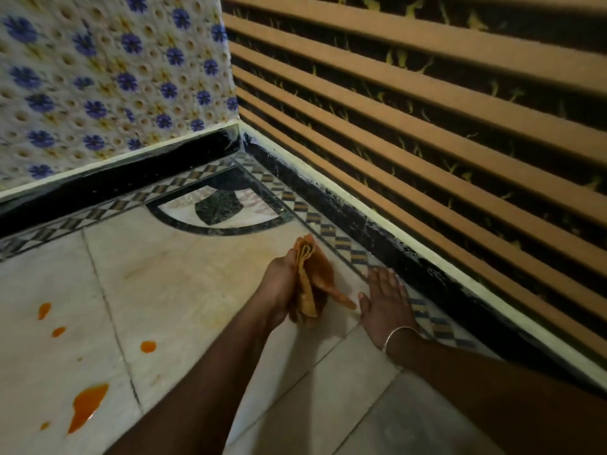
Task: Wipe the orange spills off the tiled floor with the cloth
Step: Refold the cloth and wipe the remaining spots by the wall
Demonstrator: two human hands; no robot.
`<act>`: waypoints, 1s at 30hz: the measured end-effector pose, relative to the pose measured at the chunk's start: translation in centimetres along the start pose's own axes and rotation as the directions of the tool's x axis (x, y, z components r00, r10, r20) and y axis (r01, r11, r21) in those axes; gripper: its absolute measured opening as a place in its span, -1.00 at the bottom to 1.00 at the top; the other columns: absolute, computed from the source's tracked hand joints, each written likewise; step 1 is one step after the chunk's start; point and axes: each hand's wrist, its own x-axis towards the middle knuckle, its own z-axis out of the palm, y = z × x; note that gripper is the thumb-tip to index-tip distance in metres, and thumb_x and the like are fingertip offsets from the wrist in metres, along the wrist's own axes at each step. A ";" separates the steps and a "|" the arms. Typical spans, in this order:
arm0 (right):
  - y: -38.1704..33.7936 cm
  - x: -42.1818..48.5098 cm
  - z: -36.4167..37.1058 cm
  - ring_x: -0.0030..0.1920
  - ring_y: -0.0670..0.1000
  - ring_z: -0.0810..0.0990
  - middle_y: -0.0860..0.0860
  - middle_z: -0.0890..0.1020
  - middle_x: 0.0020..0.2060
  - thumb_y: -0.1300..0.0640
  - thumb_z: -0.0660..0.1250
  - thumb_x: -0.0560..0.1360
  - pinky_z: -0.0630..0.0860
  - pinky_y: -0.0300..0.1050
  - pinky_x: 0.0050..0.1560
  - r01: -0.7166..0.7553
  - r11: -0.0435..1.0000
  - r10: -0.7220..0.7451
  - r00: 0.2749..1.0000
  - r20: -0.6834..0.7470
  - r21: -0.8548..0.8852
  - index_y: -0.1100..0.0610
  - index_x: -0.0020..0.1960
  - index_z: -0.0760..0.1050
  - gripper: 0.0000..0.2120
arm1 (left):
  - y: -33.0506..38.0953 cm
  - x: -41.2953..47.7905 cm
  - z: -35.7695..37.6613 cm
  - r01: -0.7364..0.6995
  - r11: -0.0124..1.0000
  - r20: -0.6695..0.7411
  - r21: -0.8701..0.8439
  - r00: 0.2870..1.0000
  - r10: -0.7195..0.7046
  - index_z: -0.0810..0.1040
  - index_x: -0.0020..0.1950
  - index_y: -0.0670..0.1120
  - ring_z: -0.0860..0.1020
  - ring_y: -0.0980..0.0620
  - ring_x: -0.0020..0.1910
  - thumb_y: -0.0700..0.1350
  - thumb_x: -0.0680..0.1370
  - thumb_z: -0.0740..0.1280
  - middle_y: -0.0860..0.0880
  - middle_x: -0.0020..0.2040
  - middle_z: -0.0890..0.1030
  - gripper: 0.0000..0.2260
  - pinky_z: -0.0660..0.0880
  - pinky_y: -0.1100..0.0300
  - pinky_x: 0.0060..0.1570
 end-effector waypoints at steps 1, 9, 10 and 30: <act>0.6 0.0 -0.4 0.61 0.08 -0.20 0.13 -0.14 0.62 -0.05 -0.06 0.67 -0.18 0.03 0.59 -0.029 0.999 0.030 0.999 -0.013 0.021 0.19 0.62 -0.18 -0.37 | 0.3 0.5 1.1 0.059 0.990 0.091 -0.126 0.995 -0.048 0.69 -0.03 -0.16 0.68 -0.13 -0.06 0.11 0.73 0.17 -0.17 -0.12 0.73 -0.56 0.61 0.05 0.04; 3.1 -0.9 1.3 0.61 0.06 -0.12 0.11 -0.07 0.62 -0.11 -0.27 0.57 -0.15 -0.01 0.56 -0.051 0.998 0.053 0.997 -0.049 0.033 0.18 0.62 -0.14 -0.32 | -3.0 5.1 0.8 -0.116 0.973 -0.443 0.199 0.875 0.194 0.51 0.40 -0.11 0.53 -0.20 0.29 0.09 0.75 0.09 -0.23 0.37 0.57 -0.61 0.41 0.06 0.20; 3.4 -1.1 2.0 0.61 0.05 -0.14 0.11 -0.09 0.62 -0.12 -0.32 0.54 -0.17 -0.01 0.54 -0.039 0.999 0.039 0.999 -0.037 0.000 0.17 0.62 -0.16 -0.29 | -3.7 5.1 0.8 -0.210 0.933 -0.386 0.292 0.867 0.316 0.45 0.50 -0.08 0.47 -0.18 0.41 0.11 0.75 0.09 -0.18 0.46 0.51 -0.57 0.35 0.05 0.32; 3.6 -1.1 4.7 0.60 0.09 -0.14 0.15 -0.08 0.61 -0.10 -0.25 0.61 -0.11 0.10 0.58 0.004 0.999 -0.009 0.994 -0.110 -0.050 0.18 0.62 -0.11 -0.35 | -12.0 3.8 6.3 -0.214 0.159 0.147 0.964 0.924 0.352 -0.30 0.65 0.20 -0.42 -0.20 0.61 0.39 0.65 -0.17 -0.07 0.65 -0.38 -0.36 -0.37 -0.36 0.52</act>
